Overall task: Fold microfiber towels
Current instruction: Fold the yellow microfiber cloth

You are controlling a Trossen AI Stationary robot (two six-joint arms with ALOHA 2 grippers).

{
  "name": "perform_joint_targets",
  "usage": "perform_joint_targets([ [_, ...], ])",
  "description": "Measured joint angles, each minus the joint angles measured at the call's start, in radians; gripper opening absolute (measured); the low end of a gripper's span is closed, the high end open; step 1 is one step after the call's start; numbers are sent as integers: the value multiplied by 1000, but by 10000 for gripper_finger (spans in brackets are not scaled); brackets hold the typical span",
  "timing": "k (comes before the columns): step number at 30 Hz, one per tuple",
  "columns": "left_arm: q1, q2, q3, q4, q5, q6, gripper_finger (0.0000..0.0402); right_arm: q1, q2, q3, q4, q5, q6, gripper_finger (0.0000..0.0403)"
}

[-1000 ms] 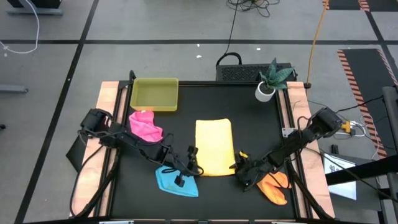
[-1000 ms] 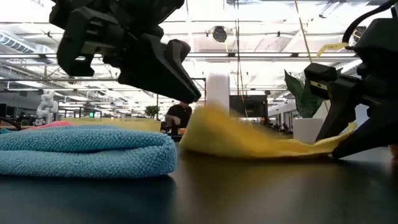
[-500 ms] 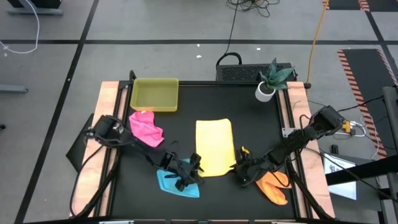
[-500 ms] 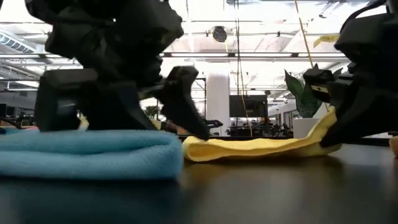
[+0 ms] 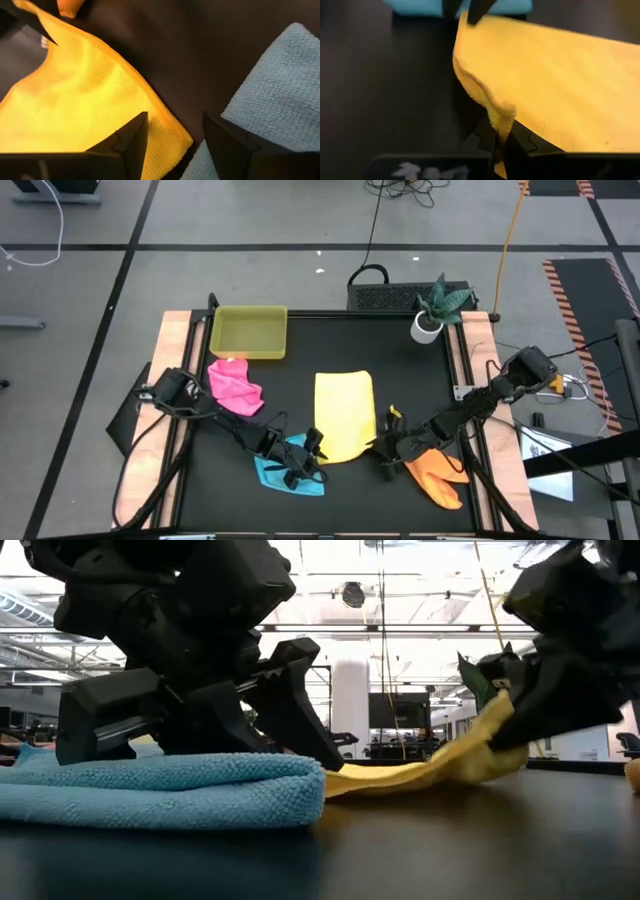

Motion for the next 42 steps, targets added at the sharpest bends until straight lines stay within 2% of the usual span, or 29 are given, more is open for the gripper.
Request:
perform_joint_targets([
  [7,1,1,-1,-2,-64,7,173,-3,-85,0,-29,0,55,6],
  [15,2,2,-3,9,-131,40,222,-28,-121,0,-38,7,165,6],
  [20,5,3,-3,11,-174,-28,247,-72,-121,0,-63,59,233,6],
  [27,8,5,-5,6,-303,-130,250,-103,-120,0,-71,61,251,6],
  [31,9,6,-5,3,-326,-197,250,-103,-120,0,-109,61,287,6],
  [35,-3,6,-6,7,-348,-267,232,-103,-120,0,-163,61,314,6],
  [42,-29,7,-6,49,-433,-329,166,-101,-120,0,-165,59,313,6],
])
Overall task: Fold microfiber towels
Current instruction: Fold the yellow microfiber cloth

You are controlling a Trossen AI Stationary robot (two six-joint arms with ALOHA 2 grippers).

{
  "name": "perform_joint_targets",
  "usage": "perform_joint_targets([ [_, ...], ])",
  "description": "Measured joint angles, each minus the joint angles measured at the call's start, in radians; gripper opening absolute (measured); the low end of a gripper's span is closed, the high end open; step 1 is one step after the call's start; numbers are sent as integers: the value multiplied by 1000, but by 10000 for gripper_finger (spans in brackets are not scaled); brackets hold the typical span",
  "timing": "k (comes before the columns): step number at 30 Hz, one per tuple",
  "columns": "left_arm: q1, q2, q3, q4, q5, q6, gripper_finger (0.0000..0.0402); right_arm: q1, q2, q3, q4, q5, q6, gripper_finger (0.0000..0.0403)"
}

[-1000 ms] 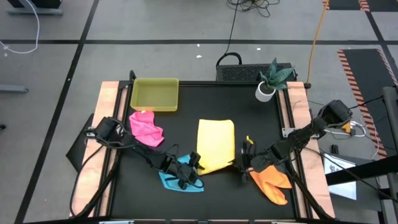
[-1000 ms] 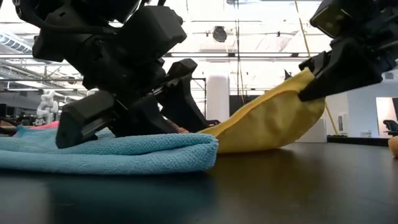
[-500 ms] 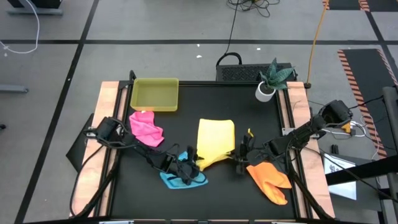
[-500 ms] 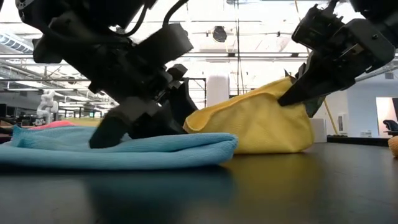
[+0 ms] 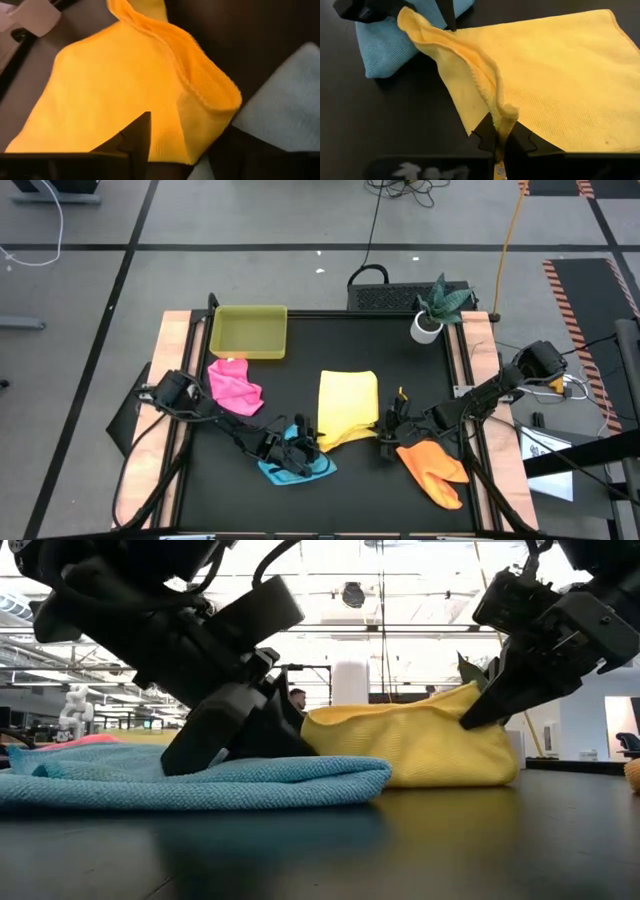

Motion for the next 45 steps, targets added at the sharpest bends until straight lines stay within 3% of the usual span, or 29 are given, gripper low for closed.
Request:
perform_joint_targets([
  [11,-25,-1,0,34,-13,-70,82,0,0,-1,-47,-16,4,6],
  [18,-40,-2,1,28,70,-90,10,36,0,-18,-43,-211,-22,6],
  [26,-33,-57,3,15,102,-83,5,116,-18,-19,42,-266,-85,6],
  [34,24,-188,3,-43,136,-57,4,132,-130,-19,-14,-125,-76,6],
  [40,132,-203,3,-81,148,-51,16,116,-224,-19,-155,110,7,6],
  [45,235,-203,3,-86,148,-44,5,61,-232,-19,-286,139,100,6],
])
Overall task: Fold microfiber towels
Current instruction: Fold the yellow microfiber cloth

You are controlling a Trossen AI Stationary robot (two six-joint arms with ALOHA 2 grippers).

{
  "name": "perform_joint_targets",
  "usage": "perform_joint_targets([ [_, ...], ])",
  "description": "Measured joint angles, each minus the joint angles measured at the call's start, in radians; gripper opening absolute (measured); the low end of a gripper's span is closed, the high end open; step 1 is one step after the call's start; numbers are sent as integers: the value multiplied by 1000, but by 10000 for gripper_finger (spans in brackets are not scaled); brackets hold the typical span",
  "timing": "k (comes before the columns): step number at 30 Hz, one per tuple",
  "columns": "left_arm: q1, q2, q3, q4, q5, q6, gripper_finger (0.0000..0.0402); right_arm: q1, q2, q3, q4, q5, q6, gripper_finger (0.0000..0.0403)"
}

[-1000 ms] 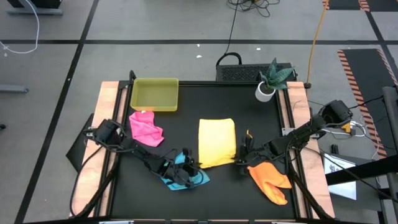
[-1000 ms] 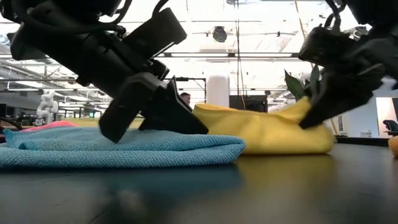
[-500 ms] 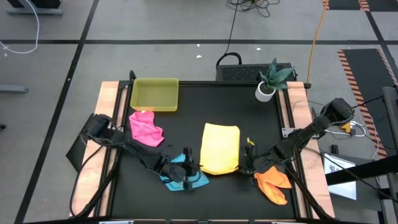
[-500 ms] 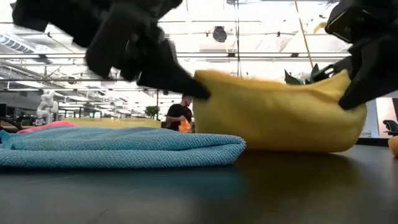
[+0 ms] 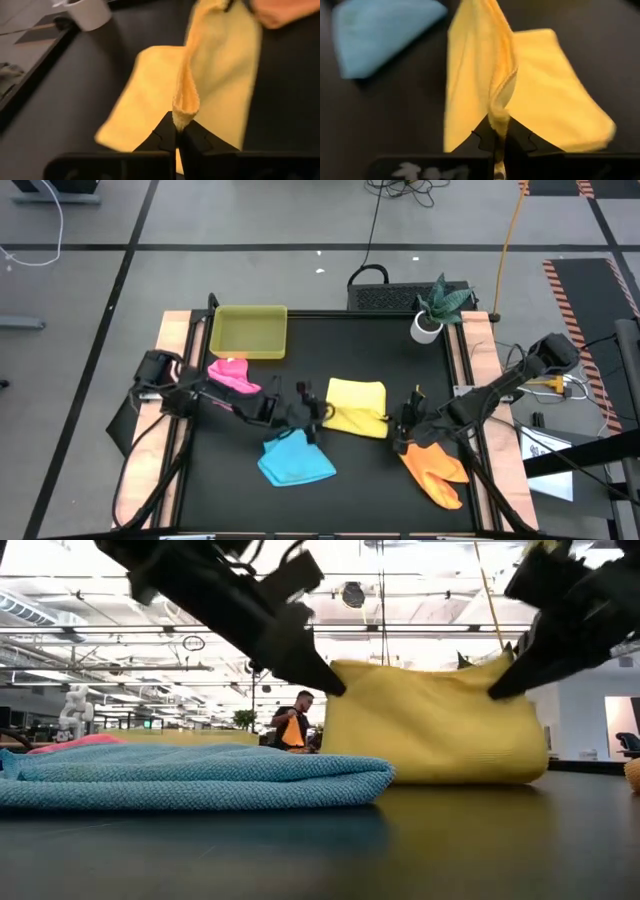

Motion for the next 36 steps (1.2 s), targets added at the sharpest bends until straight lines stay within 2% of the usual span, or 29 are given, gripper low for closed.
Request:
perform_joint_targets([
  [4,74,0,0,8,47,34,13,-52,21,0,-8,68,2,6],
  [9,142,28,-1,34,110,42,16,-128,37,0,-9,97,-1,6],
  [13,171,67,0,79,119,56,5,-172,49,0,-22,95,2,6],
  [18,191,113,0,124,132,56,18,-194,62,0,-31,80,5,6],
  [23,171,115,0,118,131,66,5,-169,48,0,-9,-34,-22,6],
  [29,62,39,0,13,141,70,12,-87,26,0,82,-228,-56,6],
  [34,-45,-39,0,-40,284,39,7,-13,27,0,209,-400,-126,6],
  [36,-86,-57,0,-32,347,38,11,14,28,0,251,-439,-148,6],
])
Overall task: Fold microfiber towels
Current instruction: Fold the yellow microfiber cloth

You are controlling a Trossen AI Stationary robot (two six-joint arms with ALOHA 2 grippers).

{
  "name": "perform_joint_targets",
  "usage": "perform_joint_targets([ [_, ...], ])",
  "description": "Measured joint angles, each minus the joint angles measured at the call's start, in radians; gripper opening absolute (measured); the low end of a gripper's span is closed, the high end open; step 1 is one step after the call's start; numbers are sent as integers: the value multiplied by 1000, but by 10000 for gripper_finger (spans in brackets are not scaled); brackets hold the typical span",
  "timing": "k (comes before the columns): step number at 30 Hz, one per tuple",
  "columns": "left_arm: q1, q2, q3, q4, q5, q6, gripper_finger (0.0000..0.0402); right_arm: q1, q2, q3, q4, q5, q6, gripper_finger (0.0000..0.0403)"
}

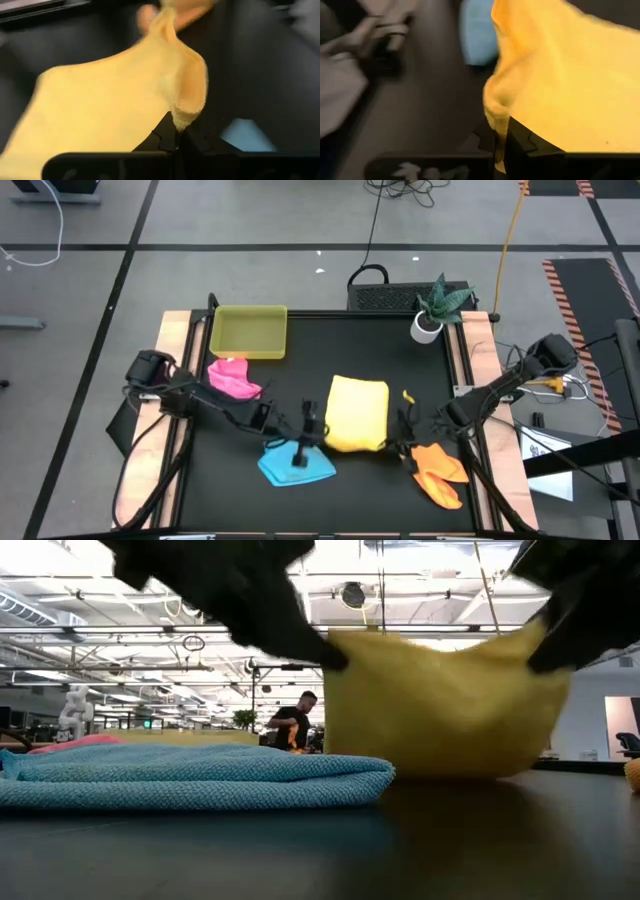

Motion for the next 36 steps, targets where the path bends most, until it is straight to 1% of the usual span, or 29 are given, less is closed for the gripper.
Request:
perform_joint_targets([
  [3,-46,-6,0,29,25,-3,7,30,0,0,69,-44,-30,6],
  [5,-65,-6,0,43,22,-2,4,41,0,0,81,-41,-34,6],
  [7,-70,-6,0,46,-3,-8,8,44,0,0,70,0,-12,6],
  [9,-58,-6,0,42,-59,-17,13,42,0,0,40,38,22,6],
  [11,-40,-6,0,40,-114,-22,13,36,0,0,-18,80,67,6],
  [13,-15,-6,0,40,-137,-21,6,29,0,0,-82,126,113,6],
  [15,17,-6,0,35,-139,-21,5,22,0,0,-136,173,146,6],
  [19,81,10,0,16,-141,-21,15,-2,0,0,-196,243,180,6],
  [21,109,28,-1,12,-137,-21,16,-14,0,0,-204,249,188,6],
  [24,145,78,0,62,-90,-21,6,-27,0,0,-234,256,220,6],
  [27,168,131,-1,114,-83,-23,7,-31,0,0,-269,288,259,6],
  [32,189,158,-1,180,-85,-20,21,-30,0,0,-313,357,309,6],
  [36,190,158,-1,212,-86,-20,7,-28,0,0,-302,364,310,5],
])
